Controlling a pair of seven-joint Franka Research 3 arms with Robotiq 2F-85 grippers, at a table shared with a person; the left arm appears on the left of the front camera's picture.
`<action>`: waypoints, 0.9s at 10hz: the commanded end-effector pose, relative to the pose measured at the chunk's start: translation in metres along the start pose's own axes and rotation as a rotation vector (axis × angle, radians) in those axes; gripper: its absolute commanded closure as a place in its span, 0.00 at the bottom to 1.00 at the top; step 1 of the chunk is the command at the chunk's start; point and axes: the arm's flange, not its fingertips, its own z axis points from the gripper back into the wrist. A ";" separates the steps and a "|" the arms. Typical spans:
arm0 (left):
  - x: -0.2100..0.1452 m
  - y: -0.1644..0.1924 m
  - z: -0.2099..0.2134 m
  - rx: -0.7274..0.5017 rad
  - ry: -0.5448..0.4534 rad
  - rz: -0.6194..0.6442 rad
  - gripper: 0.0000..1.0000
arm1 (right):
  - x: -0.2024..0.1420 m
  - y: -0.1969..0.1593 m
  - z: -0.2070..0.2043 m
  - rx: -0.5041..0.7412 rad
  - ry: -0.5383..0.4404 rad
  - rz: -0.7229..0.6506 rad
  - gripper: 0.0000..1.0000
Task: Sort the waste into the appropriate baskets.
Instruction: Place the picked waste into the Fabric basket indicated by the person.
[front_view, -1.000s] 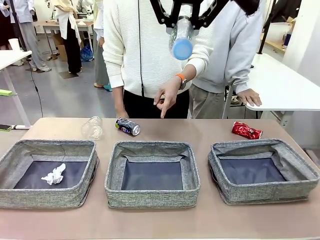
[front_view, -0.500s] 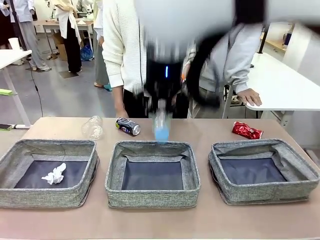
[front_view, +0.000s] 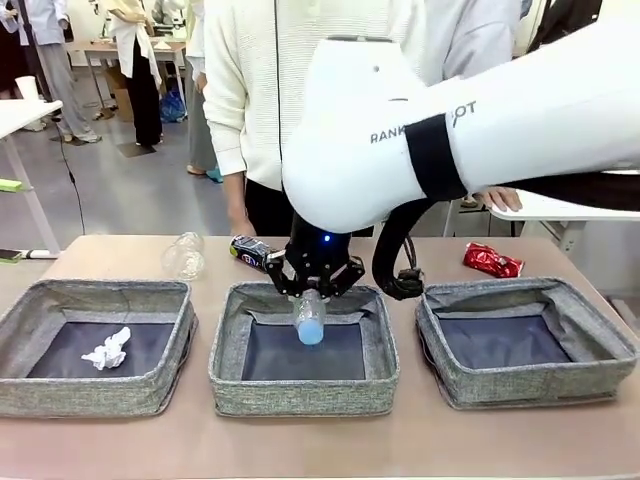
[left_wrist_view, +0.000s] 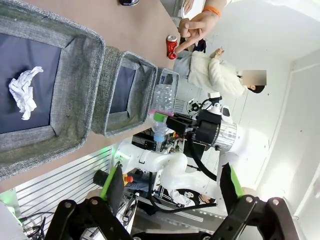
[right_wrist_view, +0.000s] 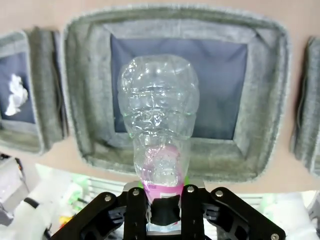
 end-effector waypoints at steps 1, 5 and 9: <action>-0.002 -0.002 0.001 -0.011 0.004 -0.005 0.00 | -0.006 -0.005 0.011 0.025 0.013 0.006 0.77; -0.002 -0.002 0.001 -0.011 0.004 -0.005 0.00 | -0.003 -0.011 0.013 0.045 -0.024 -0.030 0.00; -0.002 -0.002 0.001 -0.011 0.004 -0.005 0.00 | -0.001 -0.016 0.012 0.057 -0.016 -0.047 0.00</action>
